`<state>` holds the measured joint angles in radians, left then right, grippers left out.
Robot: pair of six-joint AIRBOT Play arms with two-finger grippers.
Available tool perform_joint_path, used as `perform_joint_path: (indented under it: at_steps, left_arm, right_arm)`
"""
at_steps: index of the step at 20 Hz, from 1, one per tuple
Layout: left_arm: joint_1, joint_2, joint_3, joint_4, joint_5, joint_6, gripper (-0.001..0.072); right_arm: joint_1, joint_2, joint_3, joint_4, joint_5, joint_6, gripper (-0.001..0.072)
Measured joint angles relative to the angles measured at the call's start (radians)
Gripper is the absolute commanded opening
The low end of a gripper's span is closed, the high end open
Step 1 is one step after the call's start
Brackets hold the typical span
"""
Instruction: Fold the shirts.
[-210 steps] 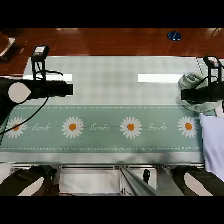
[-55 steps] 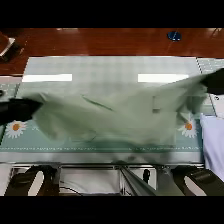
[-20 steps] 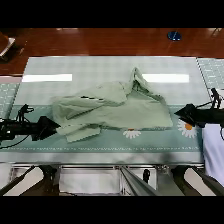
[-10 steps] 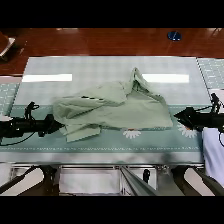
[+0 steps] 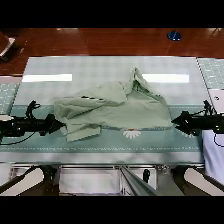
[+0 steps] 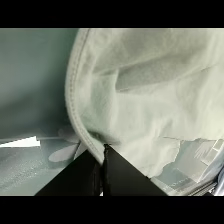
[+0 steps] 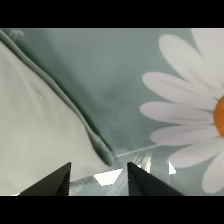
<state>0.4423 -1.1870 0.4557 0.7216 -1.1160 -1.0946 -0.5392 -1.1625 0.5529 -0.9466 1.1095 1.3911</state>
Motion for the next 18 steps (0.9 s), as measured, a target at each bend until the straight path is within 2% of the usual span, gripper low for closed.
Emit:
perform_joint_path:
  at_steps: [7, 8, 9, 10, 12, 14, 18]
  left_arm:
    - [0.0, 0.0, 0.01, -0.077, 0.007, 0.018, 0.0022]
    - [0.0, 0.0, 0.014, -0.094, 0.008, 0.023, 0.0022]
    - [0.0, 0.0, 0.02, -0.108, 0.008, 0.027, 0.0022]
    - [0.0, 0.0, 0.026, -0.119, 0.008, 0.03, 0.0022]
    - [0.0, 0.0, 0.046, -0.134, 0.0, 0.034, 0.0022]
    - [0.003, 0.006, 0.086, -0.158, -0.019, 0.035, 0.0022]
    - [0.018, 0.066, 0.268, -0.329, -0.071, 0.038, 0.0021]
  right_arm:
    - [0.023, -0.095, 0.003, 0.137, -0.015, -0.06, 0.0399]
    - [0.043, -0.1, 0.006, 0.149, -0.034, -0.063, 0.031]
    - [0.07, -0.106, 0.011, 0.155, -0.064, -0.063, 0.0122]
    - [0.097, -0.113, 0.018, 0.155, -0.09, -0.063, 0.0023]
    - [0.158, -0.119, 0.055, 0.154, -0.108, -0.077, 0.0022]
    - [0.215, -0.119, 0.136, 0.159, -0.066, -0.09, 0.0022]
    - [0.292, -0.068, 0.463, 0.127, 0.015, -0.059, 0.0022]
